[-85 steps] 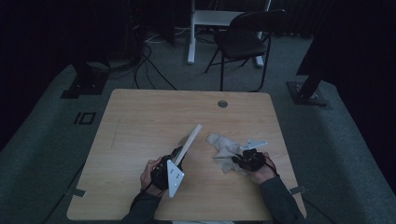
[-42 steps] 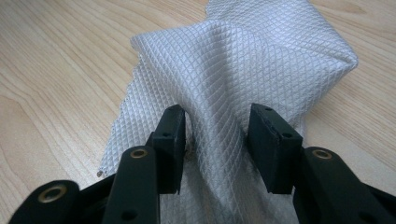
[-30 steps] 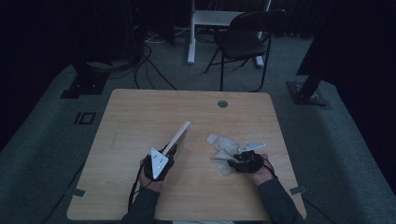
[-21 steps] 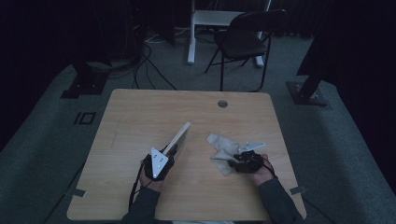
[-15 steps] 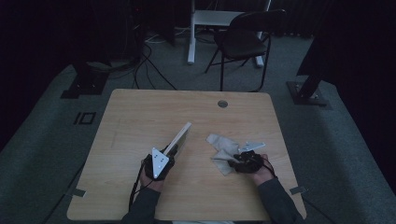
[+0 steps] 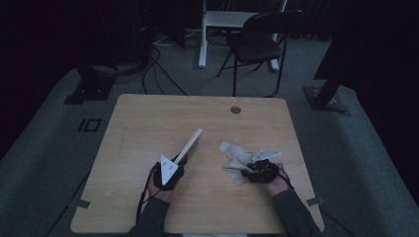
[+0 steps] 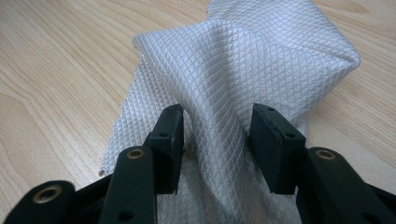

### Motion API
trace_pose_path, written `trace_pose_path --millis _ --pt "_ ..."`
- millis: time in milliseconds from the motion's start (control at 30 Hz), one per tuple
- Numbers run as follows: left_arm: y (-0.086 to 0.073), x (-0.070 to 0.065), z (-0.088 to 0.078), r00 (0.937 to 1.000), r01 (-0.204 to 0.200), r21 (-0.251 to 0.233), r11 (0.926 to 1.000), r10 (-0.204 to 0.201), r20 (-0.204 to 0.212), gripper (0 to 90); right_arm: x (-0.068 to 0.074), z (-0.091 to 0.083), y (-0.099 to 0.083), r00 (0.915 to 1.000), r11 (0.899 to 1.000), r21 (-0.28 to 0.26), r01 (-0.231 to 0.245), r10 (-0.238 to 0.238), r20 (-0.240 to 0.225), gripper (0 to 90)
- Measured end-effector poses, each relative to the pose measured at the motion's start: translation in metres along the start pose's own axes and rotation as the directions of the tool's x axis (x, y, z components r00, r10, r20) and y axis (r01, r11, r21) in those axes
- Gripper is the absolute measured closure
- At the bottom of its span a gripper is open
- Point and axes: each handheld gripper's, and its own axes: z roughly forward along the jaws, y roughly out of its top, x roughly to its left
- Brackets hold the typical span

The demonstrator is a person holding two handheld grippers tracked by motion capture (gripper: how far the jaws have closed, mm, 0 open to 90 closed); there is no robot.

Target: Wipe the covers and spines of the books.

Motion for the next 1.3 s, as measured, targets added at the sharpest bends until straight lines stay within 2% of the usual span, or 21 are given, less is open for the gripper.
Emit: trace_pose_path --millis 100,133,367,500,533,800,833,867,1067,1133,1300 --pt "-0.002 0.001 0.0 1.0 0.009 0.004 0.9999 -0.009 -0.001 77.4 0.0 0.0 0.0 1.0 1.0 0.0 0.0 0.0 0.0 54.7" --pt "-0.004 0.002 0.0 1.0 0.003 0.017 0.9998 -0.003 -0.001 77.3 0.0 0.0 0.0 1.0 1.0 -0.001 0.0 0.0 -0.001 54.7" --pt "-0.005 0.001 0.0 0.9999 -0.013 0.01 0.9999 0.013 -0.008 75.5 0.0 -0.001 -0.001 1.0 1.0 -0.001 -0.003 0.003 -0.002 54.6" --pt "-0.007 0.004 -0.003 0.9999 -0.003 0.003 1.0 0.003 -0.016 69.3 -0.001 -0.001 -0.001 1.0 1.0 -0.003 -0.004 0.004 -0.005 53.9" --pt "-0.007 0.004 -0.003 0.9998 -0.002 -0.004 1.0 0.002 -0.019 65.4 -0.001 -0.001 -0.001 1.0 1.0 -0.004 -0.005 0.005 -0.008 53.4" --pt "-0.005 0.002 -0.007 0.9996 -0.012 -0.024 0.9996 0.011 -0.025 54.7 -0.001 -0.002 -0.002 0.9999 1.0 -0.007 -0.004 0.003 -0.017 51.7" --pt "-0.005 0.003 -0.007 0.9997 -0.009 -0.029 0.9995 0.008 -0.024 49.8 -0.001 -0.002 -0.003 0.9998 1.0 -0.009 -0.004 0.004 -0.02 51.0" --pt "-0.004 0.003 -0.008 0.9996 -0.007 -0.032 0.9995 0.006 -0.027 49.8 -0.001 -0.002 -0.003 0.9998 1.0 -0.009 -0.004 0.004 -0.02 51.0" --pt "-0.002 0.002 -0.011 0.9996 0.0 -0.06 0.9982 -0.002 -0.03 35.5 -0.001 -0.003 -0.003 0.9997 1.0 -0.009 -0.003 0.003 -0.023 50.3" --pt "0.0 0.001 -0.013 0.9991 -0.003 -0.07 0.9975 0.0 -0.042 32.1 -0.001 -0.002 -0.003 0.9997 1.0 -0.009 -0.002 0.002 -0.023 50.2" --pt "0.003 0.002 -0.017 0.9994 0.013 -0.09 0.9958 -0.016 -0.03 25.5 -0.001 -0.002 -0.003 0.9997 1.0 -0.011 0.001 -0.001 -0.025 49.7"
